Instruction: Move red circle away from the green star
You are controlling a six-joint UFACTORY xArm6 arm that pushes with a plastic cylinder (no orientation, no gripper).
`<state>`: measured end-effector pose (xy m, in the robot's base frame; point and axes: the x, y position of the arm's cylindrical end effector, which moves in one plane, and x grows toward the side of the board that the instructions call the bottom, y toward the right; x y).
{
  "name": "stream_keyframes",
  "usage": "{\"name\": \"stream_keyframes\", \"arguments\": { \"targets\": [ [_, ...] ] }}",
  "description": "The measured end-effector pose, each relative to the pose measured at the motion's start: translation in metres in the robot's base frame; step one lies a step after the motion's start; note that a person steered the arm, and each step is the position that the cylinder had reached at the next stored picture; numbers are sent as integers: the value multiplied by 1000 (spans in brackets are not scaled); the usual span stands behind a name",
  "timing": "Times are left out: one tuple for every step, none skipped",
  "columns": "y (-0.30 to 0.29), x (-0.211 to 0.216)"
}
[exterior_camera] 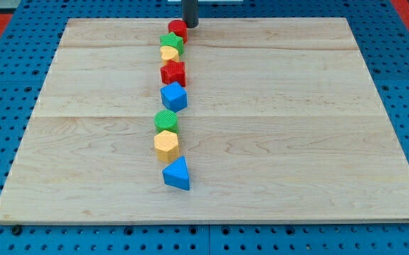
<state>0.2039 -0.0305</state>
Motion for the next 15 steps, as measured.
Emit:
{"name": "stream_keyframes", "arguments": {
  "targets": [
    [0,-2],
    [-1,-4],
    [0,-4],
    [-26,1],
    [-87,9],
    [-41,33],
    [50,40],
    [105,99],
    [155,148],
    [145,116],
    [99,95],
    [59,128],
    [90,183],
    [66,186],
    [25,206]
  ]
}}
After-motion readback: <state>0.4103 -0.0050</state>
